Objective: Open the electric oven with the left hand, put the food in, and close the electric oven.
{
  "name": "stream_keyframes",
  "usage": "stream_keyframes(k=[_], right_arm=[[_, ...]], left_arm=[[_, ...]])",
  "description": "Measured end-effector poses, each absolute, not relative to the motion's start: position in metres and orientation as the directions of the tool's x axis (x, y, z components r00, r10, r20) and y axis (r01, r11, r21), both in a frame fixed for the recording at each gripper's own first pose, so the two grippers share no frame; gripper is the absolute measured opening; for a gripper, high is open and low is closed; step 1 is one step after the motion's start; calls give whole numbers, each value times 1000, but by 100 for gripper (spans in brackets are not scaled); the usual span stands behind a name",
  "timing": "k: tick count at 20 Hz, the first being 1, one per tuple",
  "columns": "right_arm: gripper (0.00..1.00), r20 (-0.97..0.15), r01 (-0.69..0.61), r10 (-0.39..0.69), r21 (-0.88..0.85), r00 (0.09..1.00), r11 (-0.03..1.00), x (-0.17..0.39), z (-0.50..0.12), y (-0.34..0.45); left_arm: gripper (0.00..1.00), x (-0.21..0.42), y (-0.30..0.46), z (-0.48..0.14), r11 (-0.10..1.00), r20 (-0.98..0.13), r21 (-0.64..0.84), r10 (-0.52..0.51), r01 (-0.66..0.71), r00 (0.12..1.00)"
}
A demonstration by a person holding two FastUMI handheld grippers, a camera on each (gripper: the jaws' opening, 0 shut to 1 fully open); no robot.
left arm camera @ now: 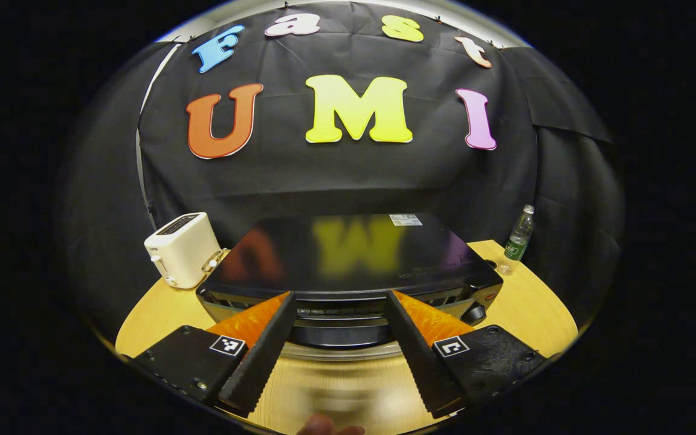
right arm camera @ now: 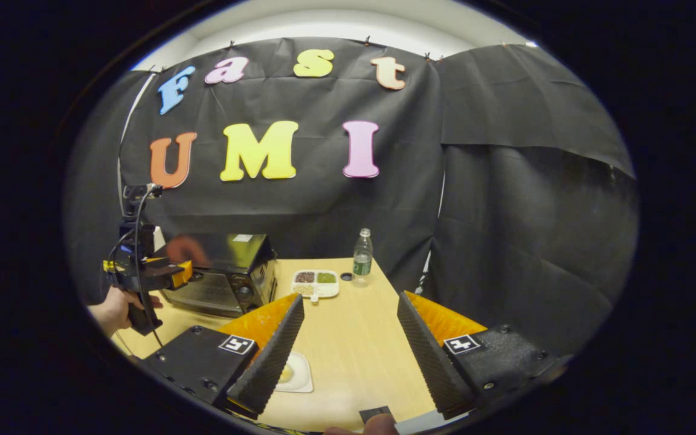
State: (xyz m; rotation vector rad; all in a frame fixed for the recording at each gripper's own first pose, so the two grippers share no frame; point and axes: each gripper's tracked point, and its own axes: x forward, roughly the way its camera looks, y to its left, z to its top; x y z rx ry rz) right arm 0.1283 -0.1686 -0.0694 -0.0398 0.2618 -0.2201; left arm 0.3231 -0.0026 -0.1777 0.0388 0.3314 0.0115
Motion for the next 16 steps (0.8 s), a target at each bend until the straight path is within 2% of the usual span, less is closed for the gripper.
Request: stream_keyframes(k=[2,4,6,10,12,13,16], right_arm=[[98,-248,203,-211,-56,946,978,126,-68,-162],[98,-245,196,-203,-51,948,979,121,-68,-155],[98,-242,189,-198,-59,950,980,114,-69,-150],[98,-264,188,-204,-86,943,978,99,-79,-150],[97,-283,187,-205,-91,937,978,93,-88,-150],[97,-290,186,-206,-95,935,978,91,-90,-149],[98,-300,176,-200,-104,933,979,89,-93,-145]], left_arm=[[97,305,-7,-191,1000,-359,29,0,11,933],[97,280,-13,-228,1000,-466,-22,-28,20,884],[97,247,-11,-263,999,-526,-50,-37,12,850],[95,218,-7,-300,999,-555,-10,-31,31,831],[100,219,-5,-312,999,-569,-12,-34,34,822],[96,216,-5,-320,999,-579,-17,-34,29,815],[96,212,-5,-335,999,-606,-35,-32,13,795]])
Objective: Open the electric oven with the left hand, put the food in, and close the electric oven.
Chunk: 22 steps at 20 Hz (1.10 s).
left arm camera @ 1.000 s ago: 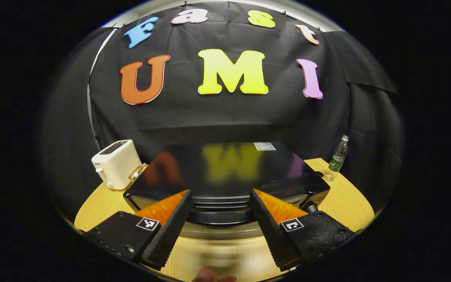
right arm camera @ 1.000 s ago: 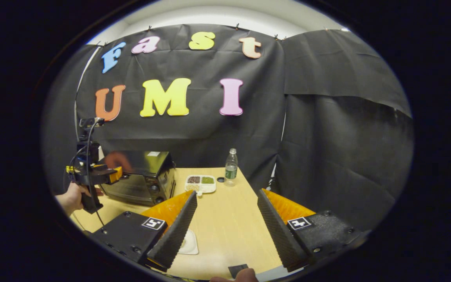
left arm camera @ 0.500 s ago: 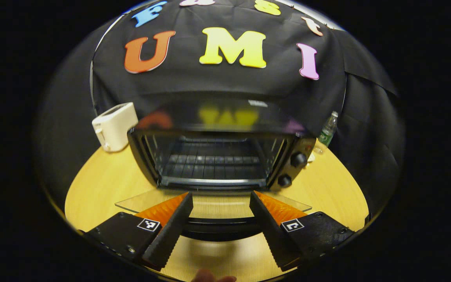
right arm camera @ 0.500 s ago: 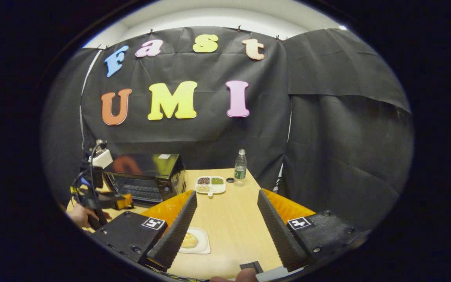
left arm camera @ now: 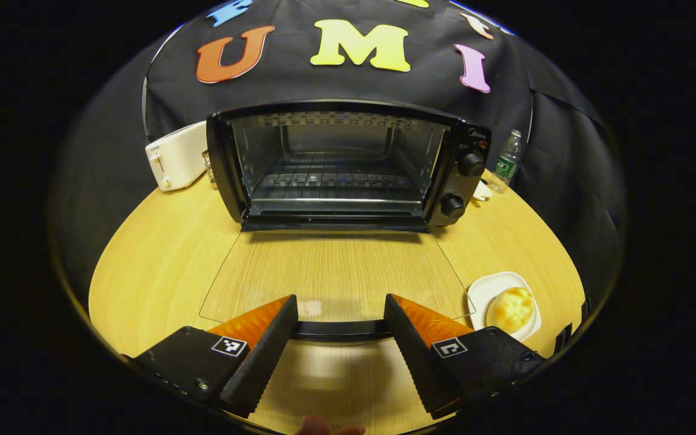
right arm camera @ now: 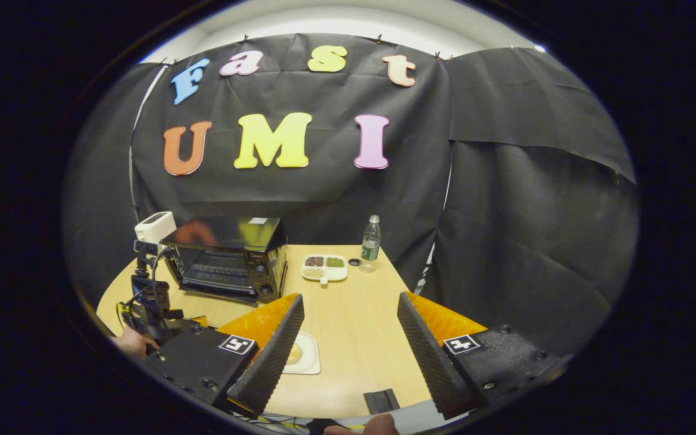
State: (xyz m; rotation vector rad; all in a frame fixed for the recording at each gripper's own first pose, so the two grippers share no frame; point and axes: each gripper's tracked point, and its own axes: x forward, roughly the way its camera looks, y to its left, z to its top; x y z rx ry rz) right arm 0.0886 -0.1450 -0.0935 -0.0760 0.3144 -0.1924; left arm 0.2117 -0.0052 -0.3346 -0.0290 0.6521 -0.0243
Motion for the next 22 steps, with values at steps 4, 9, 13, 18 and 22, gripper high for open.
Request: stream_keyframes(k=[4,9,13,18,22], right_arm=[[98,-300,164,-189,-105,935,981,87,-95,-140],[98,-300,153,-174,-92,938,984,84,-98,-133],[98,-305,158,-176,-83,936,984,79,-103,-135],[98,-314,149,-160,-58,936,987,71,-113,-128],[98,-316,123,-132,-47,940,991,64,-128,-111]], left_arm=[[96,211,-5,-342,999,-612,-42,-34,10,790],[96,209,-4,-338,1000,-600,-8,-29,30,800],[83,203,4,-321,999,-559,28,-9,30,829],[93,188,17,-267,999,-463,30,-1,16,886],[93,155,29,-209,1000,-369,7,7,-4,930]])
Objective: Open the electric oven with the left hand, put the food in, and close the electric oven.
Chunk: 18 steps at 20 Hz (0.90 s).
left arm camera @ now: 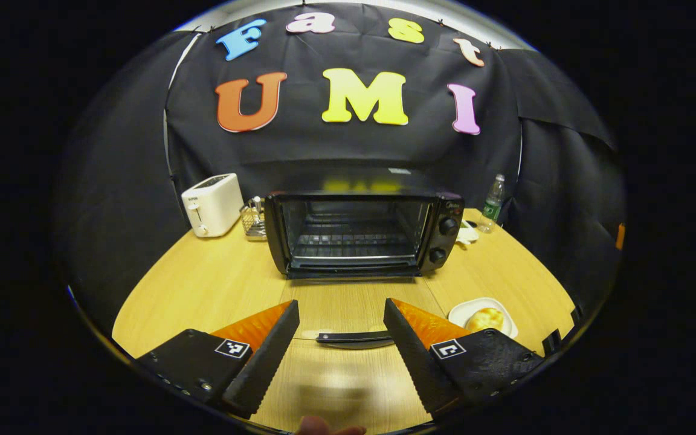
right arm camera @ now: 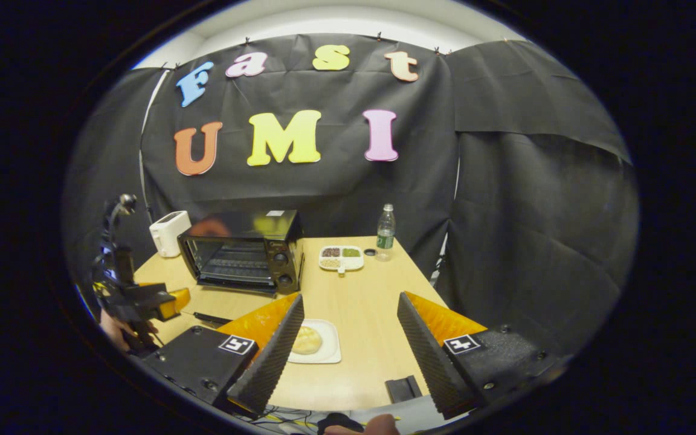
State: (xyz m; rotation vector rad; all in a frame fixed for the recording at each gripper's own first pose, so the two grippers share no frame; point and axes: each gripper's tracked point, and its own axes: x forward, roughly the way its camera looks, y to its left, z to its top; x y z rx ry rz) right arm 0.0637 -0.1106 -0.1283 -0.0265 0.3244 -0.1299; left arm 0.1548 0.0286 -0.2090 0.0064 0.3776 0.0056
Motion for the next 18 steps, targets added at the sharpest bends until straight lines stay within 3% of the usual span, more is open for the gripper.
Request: stream_keyframes(k=[11,18], right_arm=[[98,-402,-10,10,2,916,1000,98,-234,-46],[98,-510,30,-14,23,860,999,156,-335,-44]], left_arm=[[93,36,59,-89,997,-198,-24,66,-72,978],[93,29,80,-64,991,-170,-1,135,-137,976]])
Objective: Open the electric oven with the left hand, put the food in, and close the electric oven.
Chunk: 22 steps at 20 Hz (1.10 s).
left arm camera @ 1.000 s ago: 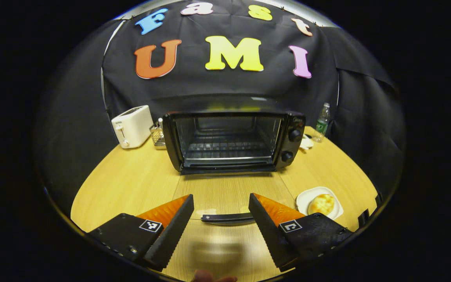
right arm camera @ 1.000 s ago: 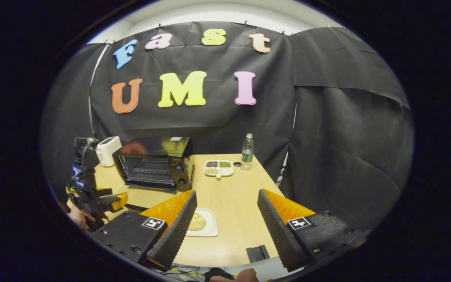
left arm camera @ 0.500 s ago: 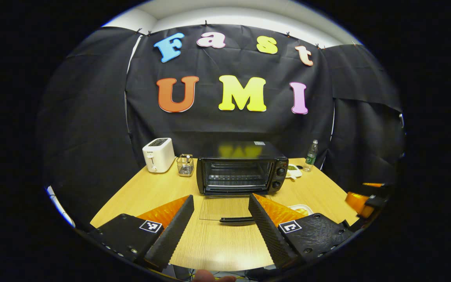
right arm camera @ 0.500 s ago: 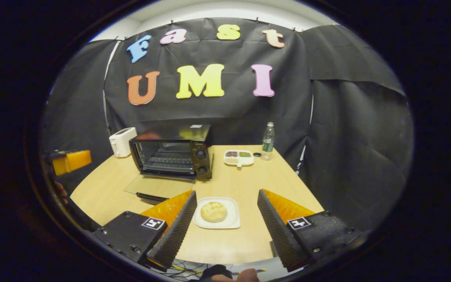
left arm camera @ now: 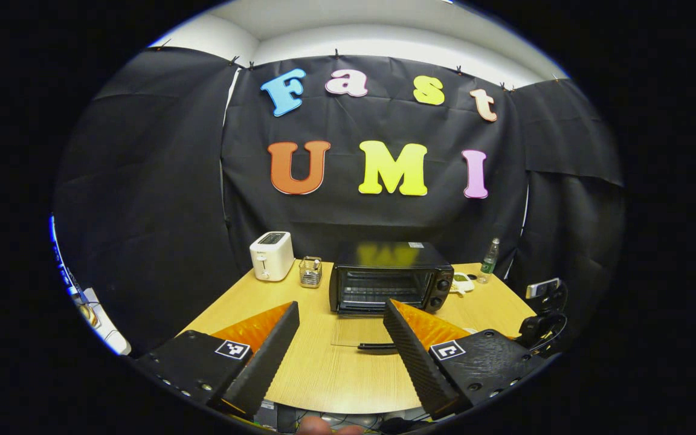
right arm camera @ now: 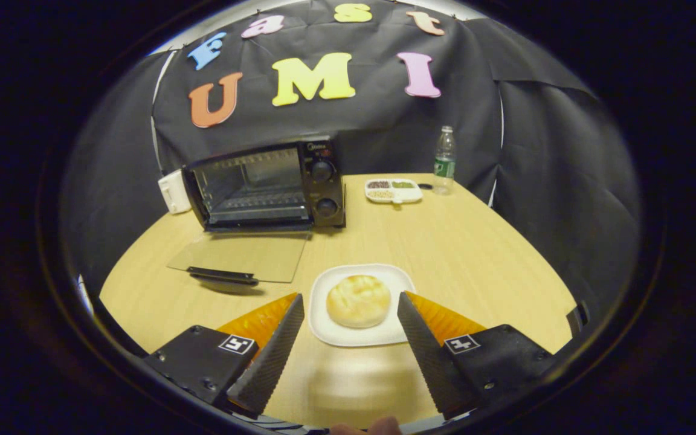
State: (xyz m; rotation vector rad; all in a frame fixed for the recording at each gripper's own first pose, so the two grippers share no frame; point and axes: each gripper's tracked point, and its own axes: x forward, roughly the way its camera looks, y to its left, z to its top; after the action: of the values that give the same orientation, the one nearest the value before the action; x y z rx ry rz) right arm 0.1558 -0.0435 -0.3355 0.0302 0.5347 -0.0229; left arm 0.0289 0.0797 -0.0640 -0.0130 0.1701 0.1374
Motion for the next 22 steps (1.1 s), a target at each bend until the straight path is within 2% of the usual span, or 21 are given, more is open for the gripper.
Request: stream_keyframes(k=[7,17,22], right_arm=[[98,-571,28,-21,4,820,1000,176,-380,-50],[67,-570,12,33,74,821,997,177,-365,-42],[64,-547,-2,76,134,833,991,153,-333,-19]], left_arm=[[93,49,74,-79,991,-217,7,135,-137,967],[93,61,62,-82,996,-231,5,93,-94,968],[93,59,65,-76,996,-217,-8,86,-90,972]])
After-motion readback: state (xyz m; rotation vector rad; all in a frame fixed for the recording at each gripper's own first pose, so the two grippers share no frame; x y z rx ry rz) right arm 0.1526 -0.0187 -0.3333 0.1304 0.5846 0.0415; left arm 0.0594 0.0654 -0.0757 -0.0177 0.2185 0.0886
